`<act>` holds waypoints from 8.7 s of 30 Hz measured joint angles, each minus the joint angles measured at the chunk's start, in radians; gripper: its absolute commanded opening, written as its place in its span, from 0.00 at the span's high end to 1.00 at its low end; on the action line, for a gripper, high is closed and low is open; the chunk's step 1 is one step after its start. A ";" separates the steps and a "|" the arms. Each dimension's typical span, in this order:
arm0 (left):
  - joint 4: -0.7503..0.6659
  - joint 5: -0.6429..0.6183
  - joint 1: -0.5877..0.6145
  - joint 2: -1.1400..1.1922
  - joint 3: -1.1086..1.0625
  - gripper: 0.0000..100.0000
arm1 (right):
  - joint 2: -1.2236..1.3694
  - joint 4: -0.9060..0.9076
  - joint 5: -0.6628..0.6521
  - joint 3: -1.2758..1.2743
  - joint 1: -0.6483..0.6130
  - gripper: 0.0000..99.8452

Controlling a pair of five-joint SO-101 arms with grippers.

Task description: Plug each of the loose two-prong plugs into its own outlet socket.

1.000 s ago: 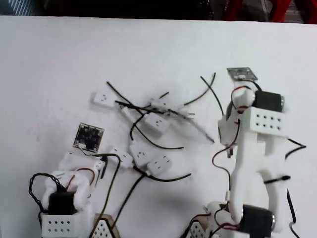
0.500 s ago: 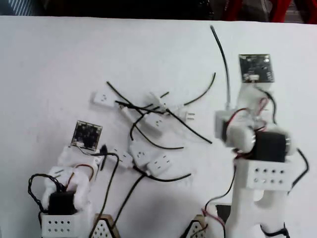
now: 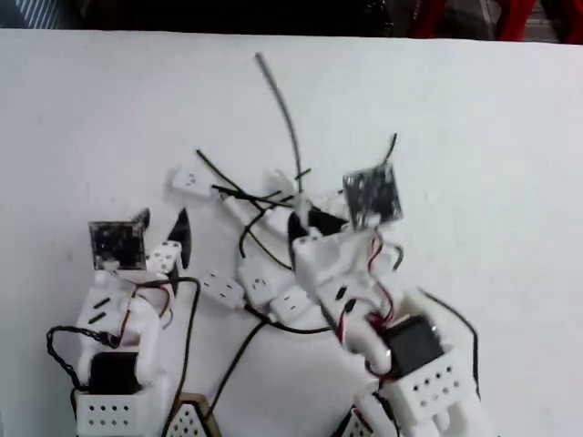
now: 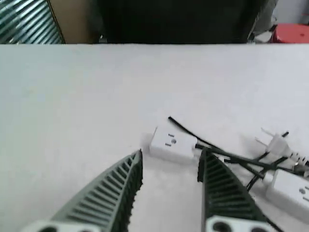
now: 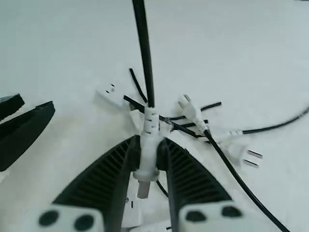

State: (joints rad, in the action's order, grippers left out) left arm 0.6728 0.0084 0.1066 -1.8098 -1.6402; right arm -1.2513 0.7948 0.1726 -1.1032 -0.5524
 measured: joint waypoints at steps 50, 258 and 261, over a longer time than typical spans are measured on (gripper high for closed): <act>0.290 0.206 -0.081 -0.002 0.216 0.80 | -0.207 -0.057 0.006 -0.238 -0.052 0.98; 0.241 0.339 0.371 0.644 0.276 0.72 | 0.928 -0.552 -0.181 0.114 -0.301 0.98; 0.241 0.339 0.371 0.644 0.276 0.72 | 0.977 -0.552 -0.181 0.147 -0.302 0.98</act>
State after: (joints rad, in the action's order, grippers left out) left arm 0.9137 0.3475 0.4780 -1.1653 -1.3640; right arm -0.2739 0.2424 -0.0084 -0.9559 -0.8546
